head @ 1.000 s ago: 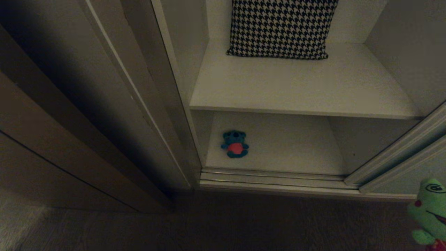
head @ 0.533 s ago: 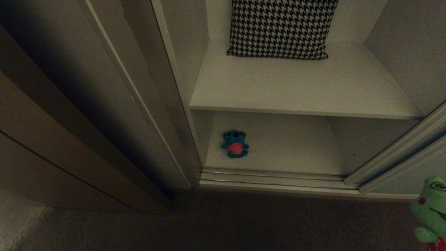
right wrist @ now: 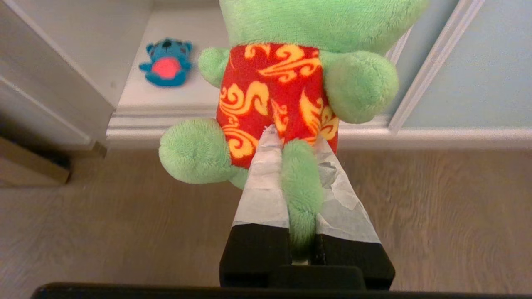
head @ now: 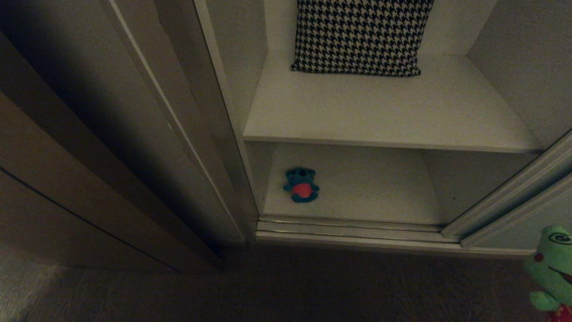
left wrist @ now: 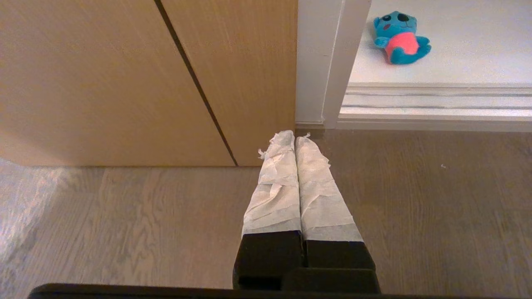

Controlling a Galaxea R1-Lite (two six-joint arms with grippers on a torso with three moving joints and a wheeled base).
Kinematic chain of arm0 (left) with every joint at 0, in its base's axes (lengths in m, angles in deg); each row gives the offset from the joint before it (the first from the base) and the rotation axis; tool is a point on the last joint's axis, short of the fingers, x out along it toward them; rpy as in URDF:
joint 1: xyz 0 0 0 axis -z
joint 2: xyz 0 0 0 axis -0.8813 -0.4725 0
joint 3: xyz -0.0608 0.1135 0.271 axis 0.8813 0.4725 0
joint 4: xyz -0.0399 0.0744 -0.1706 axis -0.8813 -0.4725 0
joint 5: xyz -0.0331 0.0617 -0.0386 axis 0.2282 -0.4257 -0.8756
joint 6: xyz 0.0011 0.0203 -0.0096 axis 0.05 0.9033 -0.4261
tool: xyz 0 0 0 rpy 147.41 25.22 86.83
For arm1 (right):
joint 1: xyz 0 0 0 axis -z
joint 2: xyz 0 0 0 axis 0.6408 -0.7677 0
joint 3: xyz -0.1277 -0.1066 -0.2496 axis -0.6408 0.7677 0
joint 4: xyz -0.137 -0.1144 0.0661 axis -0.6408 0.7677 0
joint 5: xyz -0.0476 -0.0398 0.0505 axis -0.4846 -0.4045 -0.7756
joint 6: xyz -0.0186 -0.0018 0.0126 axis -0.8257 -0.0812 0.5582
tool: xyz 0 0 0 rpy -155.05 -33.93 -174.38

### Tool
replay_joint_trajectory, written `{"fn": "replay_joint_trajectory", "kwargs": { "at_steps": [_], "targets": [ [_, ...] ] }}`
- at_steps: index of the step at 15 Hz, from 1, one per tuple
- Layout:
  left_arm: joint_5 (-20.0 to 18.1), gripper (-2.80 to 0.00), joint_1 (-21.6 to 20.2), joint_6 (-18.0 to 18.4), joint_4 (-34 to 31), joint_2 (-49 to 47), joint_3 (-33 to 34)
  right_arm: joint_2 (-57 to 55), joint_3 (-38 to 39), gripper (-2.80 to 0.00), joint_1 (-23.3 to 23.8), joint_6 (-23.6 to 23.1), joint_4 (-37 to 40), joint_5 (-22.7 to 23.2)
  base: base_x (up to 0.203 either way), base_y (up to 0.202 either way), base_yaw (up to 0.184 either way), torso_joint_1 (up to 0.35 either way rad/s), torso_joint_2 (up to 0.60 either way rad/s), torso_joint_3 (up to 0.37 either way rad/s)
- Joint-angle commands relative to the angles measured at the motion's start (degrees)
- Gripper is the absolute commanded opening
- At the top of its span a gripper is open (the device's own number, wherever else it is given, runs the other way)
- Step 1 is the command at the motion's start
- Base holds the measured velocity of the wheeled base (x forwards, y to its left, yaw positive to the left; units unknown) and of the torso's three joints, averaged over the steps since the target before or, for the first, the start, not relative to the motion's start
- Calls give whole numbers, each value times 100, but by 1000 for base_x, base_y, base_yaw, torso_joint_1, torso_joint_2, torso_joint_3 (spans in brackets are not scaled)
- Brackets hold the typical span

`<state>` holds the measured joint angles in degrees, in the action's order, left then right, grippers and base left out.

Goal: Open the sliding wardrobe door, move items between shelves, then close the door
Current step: Place the green doll on the lower shelf

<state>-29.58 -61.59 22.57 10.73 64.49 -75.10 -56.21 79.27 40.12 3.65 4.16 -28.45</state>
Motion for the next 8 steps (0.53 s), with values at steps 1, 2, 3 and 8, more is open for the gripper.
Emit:
{"fn": "replay_joint_trajectory", "kwargs": {
  "at_steps": [1,2,3,8],
  "targets": [
    [-1,-280,2,1,0,-8,0,-2,72,-280,0,-132,-437,-19,0,0,0,0,0,0],
    [-1,-280,4,4,0,-8,0,-2,73,-280,0,-247,-487,-52,0,0,0,0,0,0],
    [-1,-280,4,4,0,-8,0,-2,82,-280,0,-314,-470,-61,0,0,0,0,0,0],
    [-1,-280,4,4,0,-8,0,-2,37,-280,-1,-746,-23,-16,0,0,0,0,0,0]
  ]
}}
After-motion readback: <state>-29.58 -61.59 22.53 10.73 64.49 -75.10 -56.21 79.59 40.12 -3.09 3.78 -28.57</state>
